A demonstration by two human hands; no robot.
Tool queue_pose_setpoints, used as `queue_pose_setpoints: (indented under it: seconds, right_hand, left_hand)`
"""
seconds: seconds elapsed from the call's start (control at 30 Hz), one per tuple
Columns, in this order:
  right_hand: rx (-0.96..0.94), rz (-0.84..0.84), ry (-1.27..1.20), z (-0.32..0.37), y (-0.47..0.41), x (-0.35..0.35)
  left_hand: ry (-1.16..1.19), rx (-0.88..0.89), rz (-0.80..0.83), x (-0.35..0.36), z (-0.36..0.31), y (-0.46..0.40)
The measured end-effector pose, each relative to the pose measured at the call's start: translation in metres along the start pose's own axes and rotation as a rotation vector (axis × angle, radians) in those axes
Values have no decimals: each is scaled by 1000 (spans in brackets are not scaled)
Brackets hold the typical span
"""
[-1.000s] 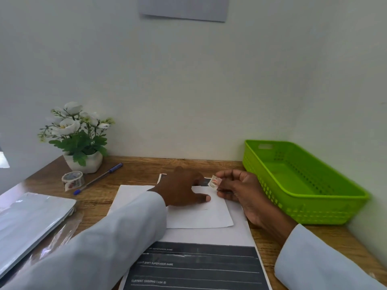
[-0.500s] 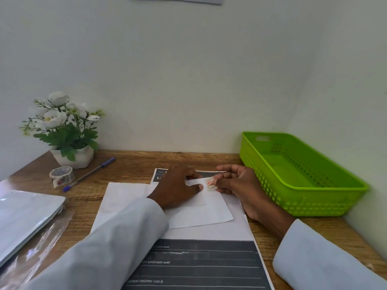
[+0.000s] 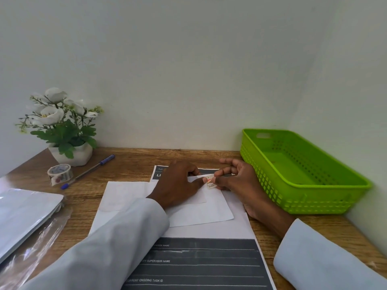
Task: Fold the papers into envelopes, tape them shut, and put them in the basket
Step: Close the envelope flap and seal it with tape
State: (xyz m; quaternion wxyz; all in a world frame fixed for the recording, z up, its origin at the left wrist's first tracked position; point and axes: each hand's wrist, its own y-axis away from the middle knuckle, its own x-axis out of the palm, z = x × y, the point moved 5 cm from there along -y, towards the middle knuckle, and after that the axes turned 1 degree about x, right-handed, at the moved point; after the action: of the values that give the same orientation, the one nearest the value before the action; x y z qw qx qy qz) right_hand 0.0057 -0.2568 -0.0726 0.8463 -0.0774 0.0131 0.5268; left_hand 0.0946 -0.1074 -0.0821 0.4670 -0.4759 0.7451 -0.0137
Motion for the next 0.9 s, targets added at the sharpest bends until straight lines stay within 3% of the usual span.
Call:
queue_pose_setpoints:
  seconds: [0.4, 0.5, 0.63, 0.9]
  right_hand:
    - [-226, -132, 413, 8, 3, 5]
    - [-151, -128, 327, 4, 2, 1]
    - [42, 9, 47, -1, 3, 2]
    - [61, 89, -14, 1, 6, 2]
  left_hand:
    - [-25, 79, -55, -4, -8, 0]
    - [-3, 84, -67, -5, -8, -1]
    - [26, 110, -73, -7, -11, -1]
    - [-8, 117, -70, -6, -10, -1]
